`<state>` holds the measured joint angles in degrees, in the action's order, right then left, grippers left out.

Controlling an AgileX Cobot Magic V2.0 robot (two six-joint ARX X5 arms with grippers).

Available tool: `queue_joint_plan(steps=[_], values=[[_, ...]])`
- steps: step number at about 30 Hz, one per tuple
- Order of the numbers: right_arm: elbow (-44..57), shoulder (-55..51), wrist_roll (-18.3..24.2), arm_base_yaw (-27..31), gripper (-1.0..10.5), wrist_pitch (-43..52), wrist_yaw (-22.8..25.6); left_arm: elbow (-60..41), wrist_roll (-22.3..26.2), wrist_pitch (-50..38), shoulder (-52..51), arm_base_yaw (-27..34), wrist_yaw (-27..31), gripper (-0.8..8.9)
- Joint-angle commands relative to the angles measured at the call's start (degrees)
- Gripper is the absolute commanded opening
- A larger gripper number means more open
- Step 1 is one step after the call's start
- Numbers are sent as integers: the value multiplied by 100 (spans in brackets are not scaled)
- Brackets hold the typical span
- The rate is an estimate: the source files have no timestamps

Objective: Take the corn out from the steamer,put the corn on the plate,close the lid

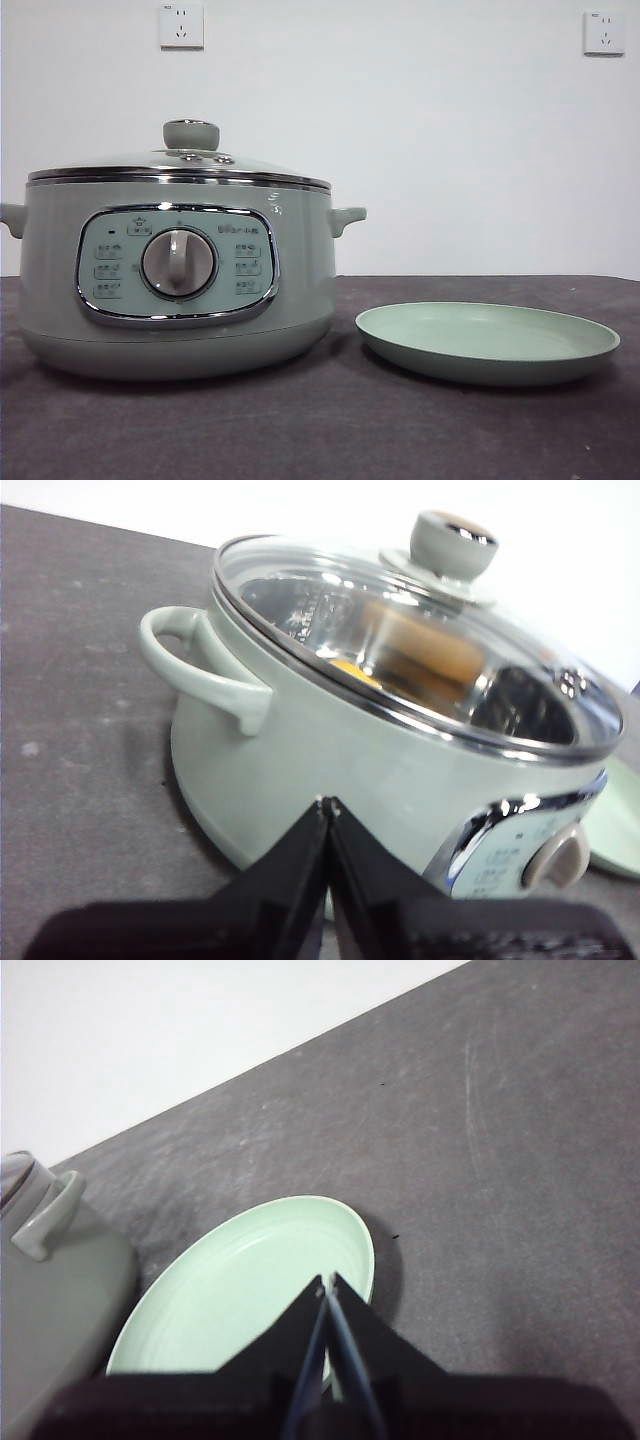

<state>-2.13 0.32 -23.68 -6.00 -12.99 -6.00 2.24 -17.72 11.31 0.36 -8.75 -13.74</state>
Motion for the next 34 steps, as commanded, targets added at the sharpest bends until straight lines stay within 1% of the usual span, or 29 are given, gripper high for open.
queue_joint_plan(steps=[1,5,7,10,16,18,20,23,24,27,29,32,33,34], values=[[-72,15,-85,-4,-11,-46,-9,39,-225,-83,-17,15,33,-8],[-442,203,44,-4,-11,-254,-4,452,-212,197,4,20,205,-8],[-706,393,48,-4,-11,-328,-4,737,-197,400,81,20,323,-8],[-1213,789,170,-4,-11,-424,-4,1213,-111,590,332,20,367,-8],[-2507,1899,647,-7,-11,-852,-42,2236,160,907,1335,20,455,-8],[-3005,2345,905,-4,-11,-1115,-186,2625,330,1038,1786,20,417,-8],[-3421,2726,1097,-7,-11,-1342,-350,2957,555,1099,2184,20,214,-8],[-4022,3318,1419,-7,-11,-1600,-743,3499,872,1163,2822,17,-273,-8],[-4227,3539,1543,-7,-11,-1690,-994,3713,946,1207,3062,17,-455,-8],[-4656,4059,1777,-7,1,-1952,-1624,4223,1078,1429,3611,11,-699,-6],[-4843,4354,1849,-7,1,-2055,-1805,4498,1108,1585,3928,7,-793,-4],[-4937,4658,1888,-7,15,-2050,-1810,4813,1152,1801,4308,7,-981,3],[-4940,4723,1921,-7,53,-2050,-1810,4896,1174,1862,4404,9,-1069,22],[-4940,4778,1921,-7,110,-2052,-1808,4951,1174,1882,4470,7,-1080,74]])
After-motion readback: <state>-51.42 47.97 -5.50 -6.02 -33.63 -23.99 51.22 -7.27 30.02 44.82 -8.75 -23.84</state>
